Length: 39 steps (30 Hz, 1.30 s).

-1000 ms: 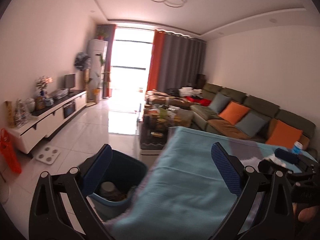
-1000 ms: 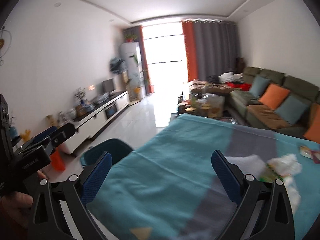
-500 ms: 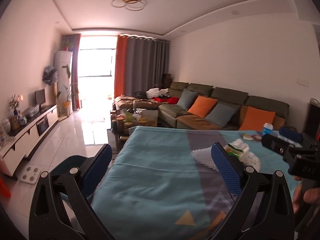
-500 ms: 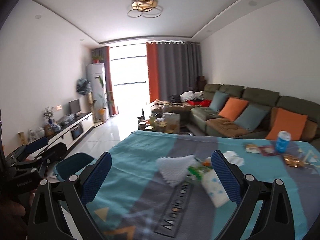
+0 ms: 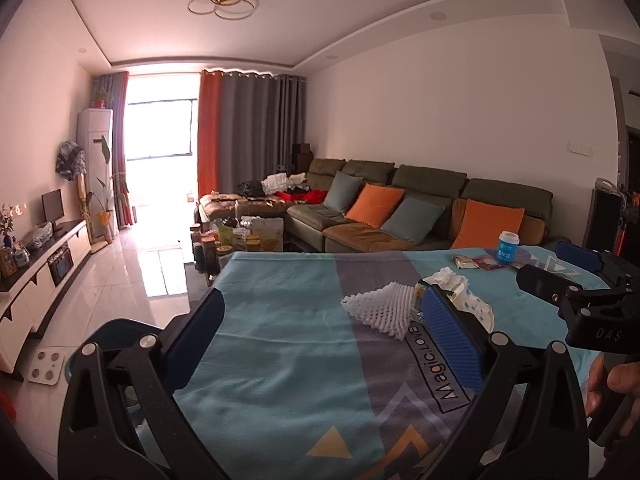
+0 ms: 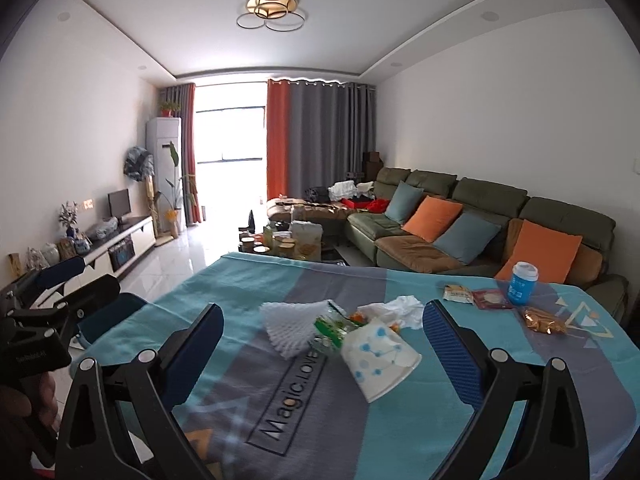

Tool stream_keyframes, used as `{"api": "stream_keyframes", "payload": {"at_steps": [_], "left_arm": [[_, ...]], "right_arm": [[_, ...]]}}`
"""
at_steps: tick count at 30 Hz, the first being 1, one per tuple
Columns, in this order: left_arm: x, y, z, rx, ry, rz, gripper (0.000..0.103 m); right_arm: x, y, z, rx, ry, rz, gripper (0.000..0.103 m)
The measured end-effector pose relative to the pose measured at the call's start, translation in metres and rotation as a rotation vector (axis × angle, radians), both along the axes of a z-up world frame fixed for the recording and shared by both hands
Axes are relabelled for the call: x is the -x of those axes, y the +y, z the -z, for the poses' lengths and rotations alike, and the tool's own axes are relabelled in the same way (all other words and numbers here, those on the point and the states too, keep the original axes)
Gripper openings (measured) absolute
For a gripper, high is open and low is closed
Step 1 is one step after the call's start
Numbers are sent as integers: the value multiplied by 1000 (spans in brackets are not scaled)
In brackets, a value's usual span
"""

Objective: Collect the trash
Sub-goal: 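Grasp a second white foam net with the left gripper while the right grasps the green wrapper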

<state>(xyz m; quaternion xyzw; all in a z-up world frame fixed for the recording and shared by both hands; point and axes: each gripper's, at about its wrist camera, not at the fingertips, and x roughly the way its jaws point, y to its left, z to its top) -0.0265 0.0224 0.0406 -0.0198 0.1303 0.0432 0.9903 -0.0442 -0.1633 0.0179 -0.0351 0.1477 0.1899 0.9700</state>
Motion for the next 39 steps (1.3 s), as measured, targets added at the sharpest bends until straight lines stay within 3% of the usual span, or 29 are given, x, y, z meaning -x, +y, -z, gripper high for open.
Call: {"api": "stream_keyframes", "payload": {"at_steps": [9, 18, 27, 31, 39], "left_arm": [[-42, 1, 19, 11, 78, 39, 98], [-92, 9, 42, 40, 155, 72, 98], [-148, 17, 60, 55, 237, 108, 97], [-173, 16, 70, 66, 287, 137, 97], [-219, 15, 86, 125, 378, 222, 97]], "right_arm": [[-32, 12, 17, 71, 62, -27, 96], [-73, 27, 28, 207, 93, -59, 96], [-107, 58, 48, 492, 84, -125, 96], [-117, 67, 55, 570, 85, -161, 93], [-127, 85, 68, 726, 108, -266, 74]]}}
